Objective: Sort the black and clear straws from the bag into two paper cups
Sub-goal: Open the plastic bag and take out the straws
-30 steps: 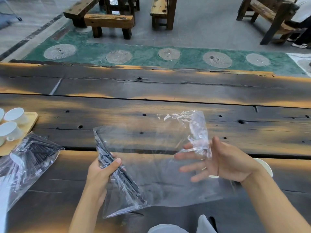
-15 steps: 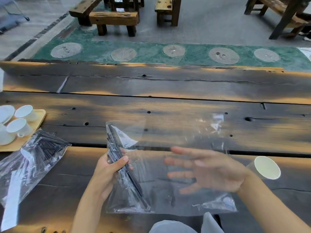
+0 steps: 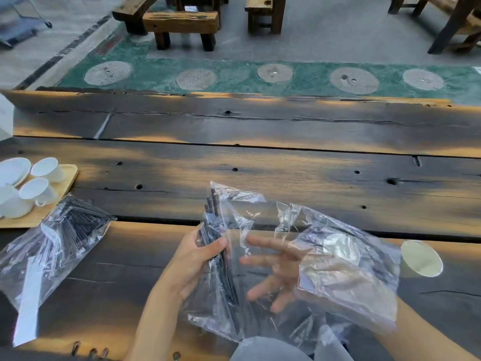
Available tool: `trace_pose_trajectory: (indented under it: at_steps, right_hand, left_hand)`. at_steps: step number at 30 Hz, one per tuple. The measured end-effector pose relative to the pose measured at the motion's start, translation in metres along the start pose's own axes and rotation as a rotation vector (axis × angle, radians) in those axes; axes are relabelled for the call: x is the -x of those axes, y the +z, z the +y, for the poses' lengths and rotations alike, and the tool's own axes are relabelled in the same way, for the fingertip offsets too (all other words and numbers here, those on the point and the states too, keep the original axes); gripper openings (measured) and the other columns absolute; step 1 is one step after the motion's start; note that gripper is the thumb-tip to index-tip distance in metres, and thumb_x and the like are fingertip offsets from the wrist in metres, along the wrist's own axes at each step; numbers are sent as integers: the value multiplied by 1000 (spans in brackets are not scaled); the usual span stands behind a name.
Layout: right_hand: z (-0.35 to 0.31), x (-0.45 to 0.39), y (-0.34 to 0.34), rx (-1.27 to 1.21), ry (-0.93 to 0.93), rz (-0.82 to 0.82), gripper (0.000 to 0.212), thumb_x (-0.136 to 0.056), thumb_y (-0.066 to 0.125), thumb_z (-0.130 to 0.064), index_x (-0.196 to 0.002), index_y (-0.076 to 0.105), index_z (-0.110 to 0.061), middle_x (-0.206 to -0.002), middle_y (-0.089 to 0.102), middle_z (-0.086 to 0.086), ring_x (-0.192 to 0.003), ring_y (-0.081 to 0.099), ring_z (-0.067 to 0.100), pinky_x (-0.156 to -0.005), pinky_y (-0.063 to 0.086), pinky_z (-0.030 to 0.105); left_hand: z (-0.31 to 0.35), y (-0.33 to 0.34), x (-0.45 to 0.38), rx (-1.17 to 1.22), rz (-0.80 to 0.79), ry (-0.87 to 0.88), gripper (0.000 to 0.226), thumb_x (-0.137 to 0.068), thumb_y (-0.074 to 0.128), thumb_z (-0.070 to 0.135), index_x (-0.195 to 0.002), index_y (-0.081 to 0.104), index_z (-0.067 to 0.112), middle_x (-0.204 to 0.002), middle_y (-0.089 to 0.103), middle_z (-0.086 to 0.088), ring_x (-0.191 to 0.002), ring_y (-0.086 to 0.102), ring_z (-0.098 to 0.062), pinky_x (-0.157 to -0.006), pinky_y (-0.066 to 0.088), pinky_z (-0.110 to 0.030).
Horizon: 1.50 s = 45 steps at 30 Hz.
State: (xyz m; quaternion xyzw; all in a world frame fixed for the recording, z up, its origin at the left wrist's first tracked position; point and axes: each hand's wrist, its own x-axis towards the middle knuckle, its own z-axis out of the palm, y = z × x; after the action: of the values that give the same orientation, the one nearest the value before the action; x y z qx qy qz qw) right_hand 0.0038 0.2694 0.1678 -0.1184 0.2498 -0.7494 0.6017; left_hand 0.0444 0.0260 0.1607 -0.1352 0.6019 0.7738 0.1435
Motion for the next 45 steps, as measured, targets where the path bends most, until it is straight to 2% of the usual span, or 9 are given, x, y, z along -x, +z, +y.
trace_pose_trajectory:
  at_steps: [1,2,3,7,18,22,27,36,45]
  right_hand:
    - [0,-3,-4,85,73,107,119,-49,-7,13,-151,38,-25,-141,50,19,-107,66,42,-79,60,52]
    - [-4,-6,-2,226,109,241,133,-4,70,-30,-136,57,-33,-122,66,13,-91,74,32,-67,62,43]
    - [-1,-10,-2,409,104,423,97,-28,88,-31,-122,65,-36,-108,71,8,-80,75,25,-60,60,36]
    - [2,-22,-1,619,-56,655,50,-85,73,-5,-126,59,-29,-116,67,5,-90,70,20,-70,58,31]
    - [9,-48,-12,258,-317,477,63,-78,82,-13,-136,56,-16,-128,66,11,-92,71,23,-73,61,35]
    - [9,-47,-17,320,-191,279,72,-97,45,11,-147,41,-41,-137,58,16,-96,68,30,-83,56,46]
    - [22,-44,-16,374,-257,425,83,-90,53,16,-150,32,-37,-107,70,15,-92,70,22,-77,59,36]
    - [41,-64,-6,381,-259,763,62,-77,68,1,-132,54,-25,-123,56,27,-101,61,40,-87,52,67]
    - [32,-59,4,339,-214,666,35,-92,67,-8,-126,59,1,-119,59,42,-95,61,42,-71,55,40]
  left_hand:
    - [0,3,-1,9,-8,-10,57,-68,89,35,-108,65,3,-95,73,-13,-89,69,-29,-88,50,-47]
    - [0,6,-3,25,-23,-30,58,-71,87,31,-118,64,6,-103,75,-13,-96,71,-30,-91,51,-46]
    - [0,8,-4,34,-46,-51,56,-77,84,27,-125,62,9,-113,74,-15,-105,70,-33,-95,52,-48]
    - [-2,11,-4,7,-128,-95,39,-95,64,26,-130,61,8,-126,64,-30,-113,65,-38,-101,50,-54]
    - [-6,-10,1,179,-21,-62,40,-89,57,8,-128,62,-2,-127,61,-35,-119,56,-54,-104,42,-63]
    - [-4,-10,2,117,-16,-62,36,-98,54,6,-133,59,3,-127,65,-29,-120,60,-47,-98,50,-58]
    - [-4,-9,2,15,12,-7,28,-95,60,6,-122,66,1,-122,67,-28,-114,63,-46,-101,48,-58]
    - [-14,-1,-6,105,193,-75,26,-86,70,-2,-109,60,-9,-106,71,-30,-83,74,-34,-72,62,-44]
    - [-10,-9,1,32,151,-104,20,-88,63,-11,-108,62,-14,-107,67,-36,-92,64,-36,-97,48,-56]
